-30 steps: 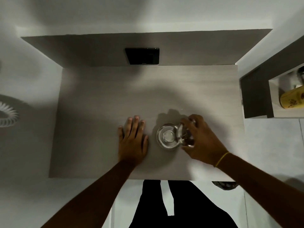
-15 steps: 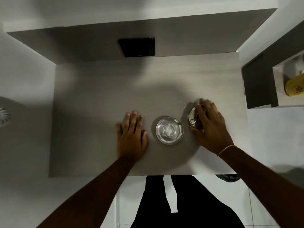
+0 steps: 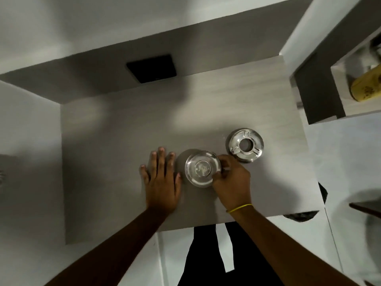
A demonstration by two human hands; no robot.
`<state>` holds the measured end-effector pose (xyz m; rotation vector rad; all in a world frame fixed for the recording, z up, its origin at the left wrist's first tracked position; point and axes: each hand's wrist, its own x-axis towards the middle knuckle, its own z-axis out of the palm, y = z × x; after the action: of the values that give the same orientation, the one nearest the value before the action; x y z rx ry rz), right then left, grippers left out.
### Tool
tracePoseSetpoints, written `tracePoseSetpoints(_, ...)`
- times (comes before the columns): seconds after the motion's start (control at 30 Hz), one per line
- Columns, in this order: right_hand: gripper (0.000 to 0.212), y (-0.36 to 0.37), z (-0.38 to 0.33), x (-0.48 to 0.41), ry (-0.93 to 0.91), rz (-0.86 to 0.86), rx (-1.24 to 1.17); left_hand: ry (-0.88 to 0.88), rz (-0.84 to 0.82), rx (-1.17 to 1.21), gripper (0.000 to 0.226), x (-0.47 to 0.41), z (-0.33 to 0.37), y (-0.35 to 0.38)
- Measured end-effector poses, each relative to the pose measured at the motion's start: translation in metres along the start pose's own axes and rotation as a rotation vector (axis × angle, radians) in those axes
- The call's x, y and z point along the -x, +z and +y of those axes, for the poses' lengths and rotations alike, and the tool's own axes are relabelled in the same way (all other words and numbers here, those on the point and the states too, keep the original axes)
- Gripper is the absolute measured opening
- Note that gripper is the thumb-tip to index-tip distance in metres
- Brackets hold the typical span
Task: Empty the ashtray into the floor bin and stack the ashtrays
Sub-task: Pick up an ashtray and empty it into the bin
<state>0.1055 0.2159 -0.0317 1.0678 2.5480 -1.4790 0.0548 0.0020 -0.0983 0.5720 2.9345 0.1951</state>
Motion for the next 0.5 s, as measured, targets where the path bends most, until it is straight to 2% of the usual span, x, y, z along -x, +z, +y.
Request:
tracePoseSetpoints(0.07,0.037,-0.023,0.003,0.006,0.016,0.005,-0.14,0.109,-0.022,-0.005,0.071,0.011,0.006,0.0)
tracePoseSetpoints(0.13,0.043,-0.059,0.015,0.012,0.03,0.036,-0.231,0.305,-0.081,-0.002,0.075,0.026,0.029,0.002)
tracePoseSetpoints(0.27,0.033,-0.143,0.065,0.02,0.175,0.143,-0.4,0.709,-0.212,0.01,0.069,0.044,0.117,0.009)
tracePoseSetpoints(0.4,0.04,-0.223,0.129,0.038,0.322,0.38,-0.499,1.014,-0.252,-0.004,0.085,0.021,0.22,0.019)
tracePoseSetpoints(0.5,0.048,-0.261,0.187,0.051,0.402,0.565,-0.512,1.166,-0.281,-0.048,0.079,-0.012,0.266,0.027)
